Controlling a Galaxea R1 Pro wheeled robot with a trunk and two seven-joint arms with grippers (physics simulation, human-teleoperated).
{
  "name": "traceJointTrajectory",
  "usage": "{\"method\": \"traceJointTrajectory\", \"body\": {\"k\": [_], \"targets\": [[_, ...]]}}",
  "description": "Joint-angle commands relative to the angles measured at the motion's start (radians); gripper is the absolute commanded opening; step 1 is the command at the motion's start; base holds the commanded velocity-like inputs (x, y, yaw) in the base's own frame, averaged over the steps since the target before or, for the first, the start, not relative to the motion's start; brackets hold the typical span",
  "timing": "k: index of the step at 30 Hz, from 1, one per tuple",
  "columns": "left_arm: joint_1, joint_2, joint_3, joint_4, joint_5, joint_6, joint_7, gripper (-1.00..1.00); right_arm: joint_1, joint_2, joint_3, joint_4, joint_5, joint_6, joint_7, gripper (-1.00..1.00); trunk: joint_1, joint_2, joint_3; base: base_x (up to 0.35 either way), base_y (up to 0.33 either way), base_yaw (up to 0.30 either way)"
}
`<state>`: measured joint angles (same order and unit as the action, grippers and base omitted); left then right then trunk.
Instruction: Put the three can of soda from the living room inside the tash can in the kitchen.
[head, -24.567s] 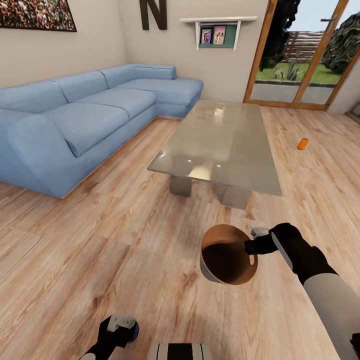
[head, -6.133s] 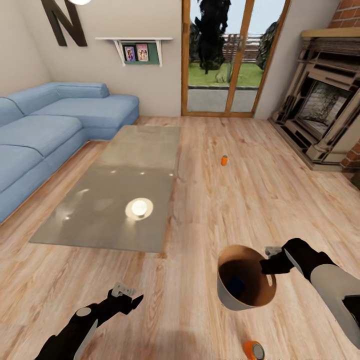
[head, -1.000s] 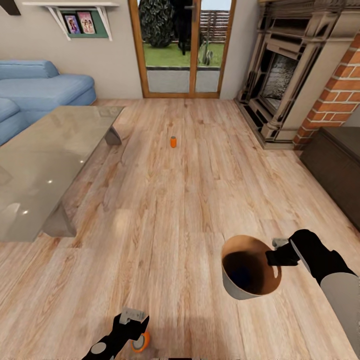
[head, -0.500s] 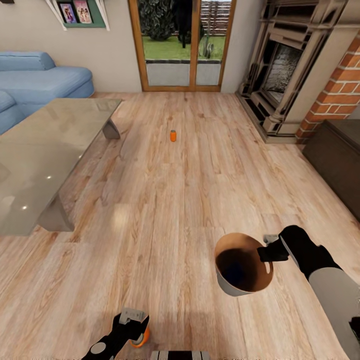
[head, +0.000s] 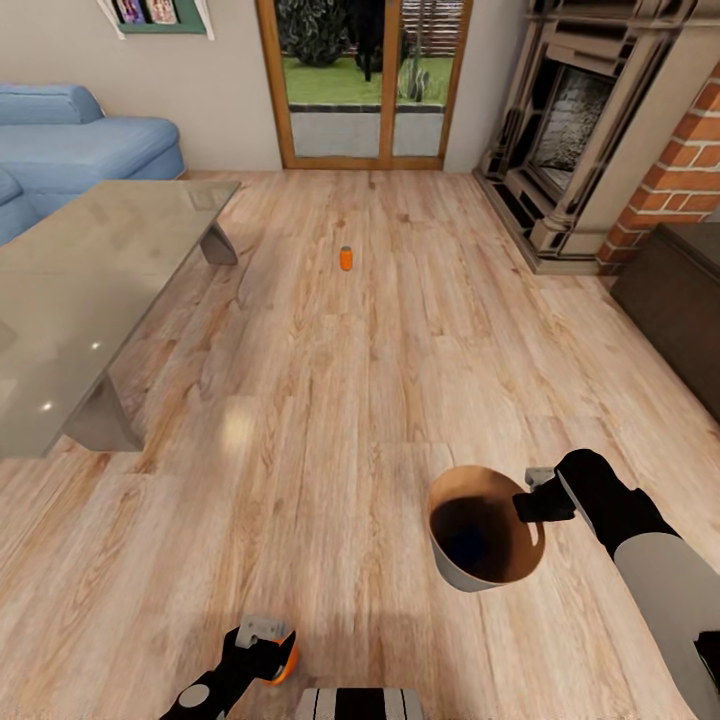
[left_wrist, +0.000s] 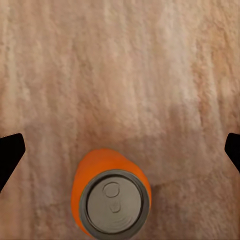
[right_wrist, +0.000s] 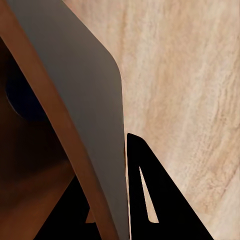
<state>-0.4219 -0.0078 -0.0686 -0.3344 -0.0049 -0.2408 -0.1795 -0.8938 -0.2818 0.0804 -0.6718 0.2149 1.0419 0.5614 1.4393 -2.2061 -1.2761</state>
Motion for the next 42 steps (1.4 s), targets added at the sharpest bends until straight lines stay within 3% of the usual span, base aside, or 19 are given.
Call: {"method": "traceJointTrajectory", "body": {"k": [1,9,22,28,42], "targets": [[0.0,0.0,0.0,0.0,0.0,0.0,-0.001,1.0,-0.001,0.0,-0.001,0.0,-0.02,0.005,0.006,-1.0,0.004,-0.007,-0.005,0.0,0.0,0.0],[0.0,0.0,-0.007,0.0,-0.002,0.0,-0.001,1.0,-0.001,0.001,-0.002,0.0,-0.02,0.005,0.006,-1.0,0.034,-0.063,-0.042,0.0,0.0,0.0],[0.0,0.0,-0.01,-0.002,0.0,0.0,-0.002,1.0,-0.001,0.002,-0.002,-0.001,-0.02,0.005,0.006,-1.0,0.034,-0.063,-0.06,0.0,0.0,0.0],[0.0,0.0,-0.01,-0.002,0.0,0.001,-0.003,1.0,-0.001,0.001,-0.002,-0.002,-0.019,0.005,0.006,-1.0,0.057,-0.105,-0.082,0.0,0.0,0.0],[0.0,0.0,-0.011,-0.003,0.0,0.0,-0.005,1.0,-0.001,0.001,-0.001,-0.003,-0.019,0.005,0.006,-1.0,0.057,-0.105,-0.101,0.0,0.0,0.0]]}}
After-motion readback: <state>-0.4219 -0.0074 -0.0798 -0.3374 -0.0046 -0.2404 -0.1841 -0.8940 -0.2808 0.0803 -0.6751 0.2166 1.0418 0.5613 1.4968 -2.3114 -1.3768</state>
